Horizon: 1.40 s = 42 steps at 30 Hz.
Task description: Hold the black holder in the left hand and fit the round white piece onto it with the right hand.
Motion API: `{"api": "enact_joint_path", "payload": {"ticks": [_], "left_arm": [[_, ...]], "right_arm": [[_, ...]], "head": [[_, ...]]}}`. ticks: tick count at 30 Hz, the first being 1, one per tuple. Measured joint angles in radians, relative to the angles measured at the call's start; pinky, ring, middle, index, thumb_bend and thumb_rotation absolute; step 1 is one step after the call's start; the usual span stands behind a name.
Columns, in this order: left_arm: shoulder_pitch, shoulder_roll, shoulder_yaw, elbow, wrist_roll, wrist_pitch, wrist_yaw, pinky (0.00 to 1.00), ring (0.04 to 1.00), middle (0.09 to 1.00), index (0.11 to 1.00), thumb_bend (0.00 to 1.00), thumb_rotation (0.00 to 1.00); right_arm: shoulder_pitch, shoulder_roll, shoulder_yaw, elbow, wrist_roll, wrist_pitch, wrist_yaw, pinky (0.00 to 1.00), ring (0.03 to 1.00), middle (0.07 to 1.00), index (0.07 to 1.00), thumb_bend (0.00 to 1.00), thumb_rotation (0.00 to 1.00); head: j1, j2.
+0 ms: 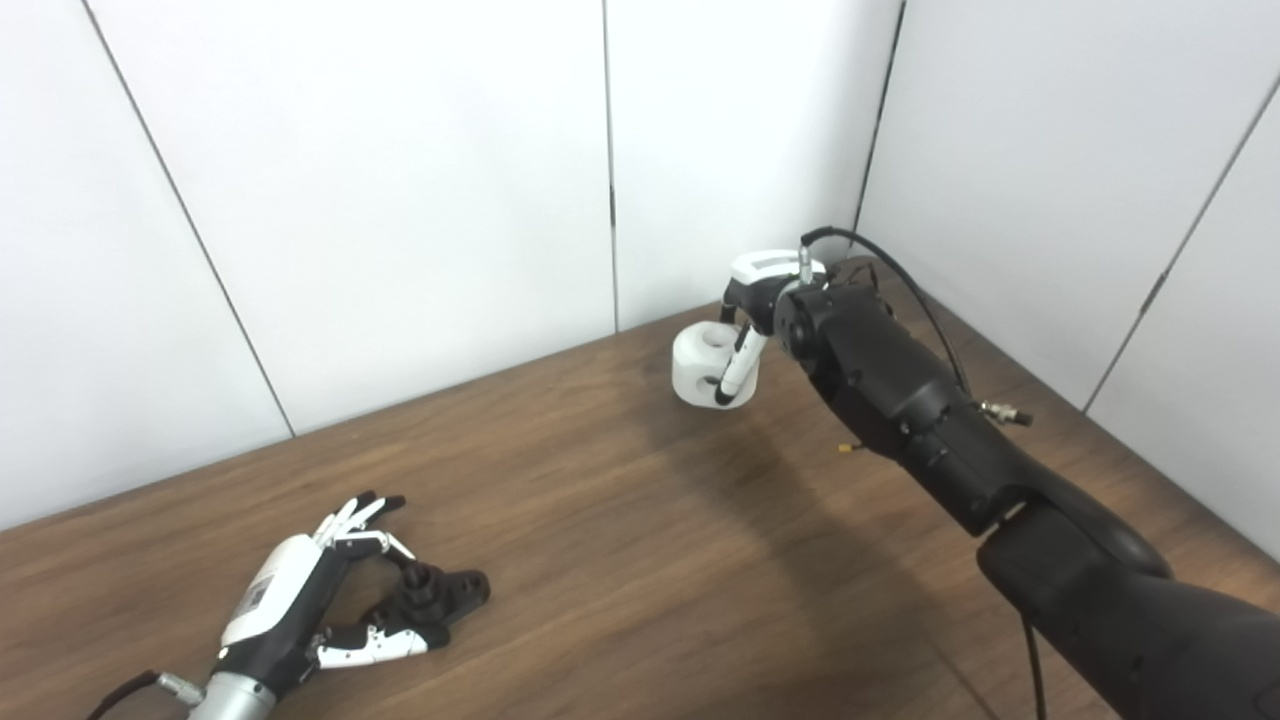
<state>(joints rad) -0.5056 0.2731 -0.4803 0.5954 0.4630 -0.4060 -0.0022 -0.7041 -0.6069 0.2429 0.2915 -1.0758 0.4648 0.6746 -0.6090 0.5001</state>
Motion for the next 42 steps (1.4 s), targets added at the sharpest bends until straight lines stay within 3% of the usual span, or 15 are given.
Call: {"api": "enact_joint_path", "payload": {"ticks": [4, 6, 14, 17, 18, 19, 22, 30, 35, 42], "left_arm": [[0.000, 0.000, 0.000, -0.001, 0.000, 0.000, -0.001, 1.00, 1.000, 0.934, 0.482, 0.52, 0.06], [0.001, 0.000, 0.000, -0.003, 0.000, 0.001, -0.002, 1.00, 1.000, 0.930, 0.481, 0.52, 0.06], [0.006, 0.004, 0.004, -0.008, 0.000, 0.001, -0.002, 1.00, 1.000, 0.927, 0.481, 0.52, 0.06], [0.006, 0.004, 0.004, -0.011, 0.000, 0.002, -0.002, 1.00, 1.000, 0.926, 0.481, 0.52, 0.06], [0.006, 0.004, 0.004, -0.011, 0.000, 0.002, -0.002, 1.00, 1.000, 0.926, 0.481, 0.52, 0.06], [0.006, 0.004, 0.004, -0.011, 0.000, 0.002, -0.002, 1.00, 1.000, 0.924, 0.481, 0.52, 0.06], [0.007, 0.004, 0.005, -0.011, 0.000, 0.002, -0.002, 1.00, 1.000, 0.923, 0.481, 0.52, 0.06], [0.007, 0.004, 0.005, -0.011, 0.000, 0.003, -0.002, 1.00, 1.000, 0.924, 0.481, 0.52, 0.06], [0.007, 0.003, 0.005, -0.011, 0.001, 0.003, -0.002, 1.00, 1.000, 0.922, 0.481, 0.52, 0.06], [0.007, 0.002, 0.005, -0.011, 0.002, 0.003, -0.002, 1.00, 1.000, 0.917, 0.481, 0.52, 0.06]], "right_arm": [[0.003, -0.002, -0.001, -0.003, -0.001, 0.000, -0.003, 0.78, 0.885, 0.895, 0.707, 0.89, 0.32], [0.012, -0.001, -0.004, -0.003, -0.001, 0.000, -0.043, 0.76, 0.858, 0.873, 0.694, 0.90, 0.32], [0.038, 0.002, -0.004, 0.000, 0.005, 0.000, -0.076, 0.76, 0.862, 0.882, 0.740, 0.91, 0.35], [0.042, 0.007, -0.007, -0.002, 0.005, 0.000, -0.112, 0.72, 0.805, 0.803, 0.624, 0.85, 0.26], [0.046, 0.010, -0.009, -0.002, 0.007, 0.000, -0.134, 0.72, 0.805, 0.803, 0.624, 0.85, 0.26], [0.054, 0.015, -0.017, -0.002, 0.011, -0.001, -0.174, 0.69, 0.761, 0.741, 0.541, 0.66, 0.19], [0.079, 0.040, -0.043, 0.000, 0.030, -0.002, -0.318, 0.67, 0.701, 0.656, 0.487, 0.54, 0.14], [0.122, 0.046, -0.045, 0.035, 0.044, -0.004, -0.548, 0.70, 0.749, 0.700, 0.483, 0.52, 0.14], [0.133, 0.046, -0.036, 0.035, 0.045, -0.004, -0.594, 0.69, 0.738, 0.693, 0.483, 0.52, 0.14], [0.133, 0.046, -0.037, 0.031, 0.070, -0.004, -0.597, 0.67, 0.723, 0.689, 0.483, 0.52, 0.14]], "head": [[0.003, 0.003], [0.003, 0.003], [0.014, 0.011], [0.017, 0.012], [0.017, 0.012], [0.021, 0.014], [0.028, 0.018], [0.037, 0.021], [0.043, 0.026], [0.081, 0.041]]}}
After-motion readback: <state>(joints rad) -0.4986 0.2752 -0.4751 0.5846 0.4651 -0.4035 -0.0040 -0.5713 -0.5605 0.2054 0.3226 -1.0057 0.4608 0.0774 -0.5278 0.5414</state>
